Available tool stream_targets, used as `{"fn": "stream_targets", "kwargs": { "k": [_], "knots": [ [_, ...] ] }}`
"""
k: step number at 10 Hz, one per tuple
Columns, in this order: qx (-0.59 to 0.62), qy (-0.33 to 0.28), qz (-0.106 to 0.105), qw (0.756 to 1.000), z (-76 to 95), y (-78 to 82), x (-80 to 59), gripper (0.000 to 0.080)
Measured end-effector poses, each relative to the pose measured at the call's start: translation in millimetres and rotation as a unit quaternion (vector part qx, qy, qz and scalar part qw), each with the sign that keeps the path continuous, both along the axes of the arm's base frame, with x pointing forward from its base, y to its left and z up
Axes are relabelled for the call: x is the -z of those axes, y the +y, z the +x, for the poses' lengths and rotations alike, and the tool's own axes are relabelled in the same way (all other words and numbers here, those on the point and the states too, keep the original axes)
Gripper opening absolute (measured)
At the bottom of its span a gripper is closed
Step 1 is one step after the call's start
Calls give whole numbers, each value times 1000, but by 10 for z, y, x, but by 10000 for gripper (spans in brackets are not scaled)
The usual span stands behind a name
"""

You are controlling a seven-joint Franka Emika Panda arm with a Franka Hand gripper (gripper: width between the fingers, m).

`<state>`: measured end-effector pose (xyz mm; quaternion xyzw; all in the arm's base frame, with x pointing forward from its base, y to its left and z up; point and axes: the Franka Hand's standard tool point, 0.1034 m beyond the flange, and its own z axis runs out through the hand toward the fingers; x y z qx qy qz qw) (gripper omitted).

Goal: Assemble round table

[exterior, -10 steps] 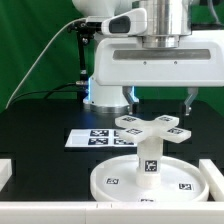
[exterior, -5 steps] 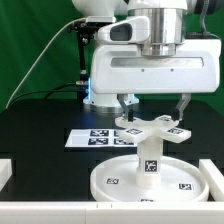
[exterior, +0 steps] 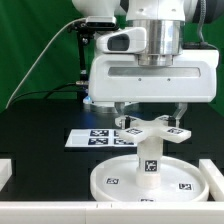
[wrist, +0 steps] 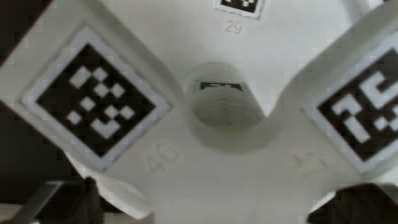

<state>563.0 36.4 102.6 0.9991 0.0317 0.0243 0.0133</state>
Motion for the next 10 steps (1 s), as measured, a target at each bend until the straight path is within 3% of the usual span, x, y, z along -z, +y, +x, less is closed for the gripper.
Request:
{"fn": "stream_targets", "kwargs": {
  "k": [1, 2, 3, 4, 6, 8, 10],
  "knots": [
    [6, 0, 0, 1000, 1, 2, -1, 648],
    [17, -1, 1, 1000, 1, 1, -1, 536],
    [23, -1, 1, 1000, 2, 1, -2, 536],
    [57, -2, 4, 998, 1, 4, 0, 438],
    [146, -7, 8, 989, 7, 8, 5, 438],
    [279, -16, 15, 960, -2, 45, 6, 438],
    [429, -16, 28, 903, -4, 40, 10, 438]
  ]
}}
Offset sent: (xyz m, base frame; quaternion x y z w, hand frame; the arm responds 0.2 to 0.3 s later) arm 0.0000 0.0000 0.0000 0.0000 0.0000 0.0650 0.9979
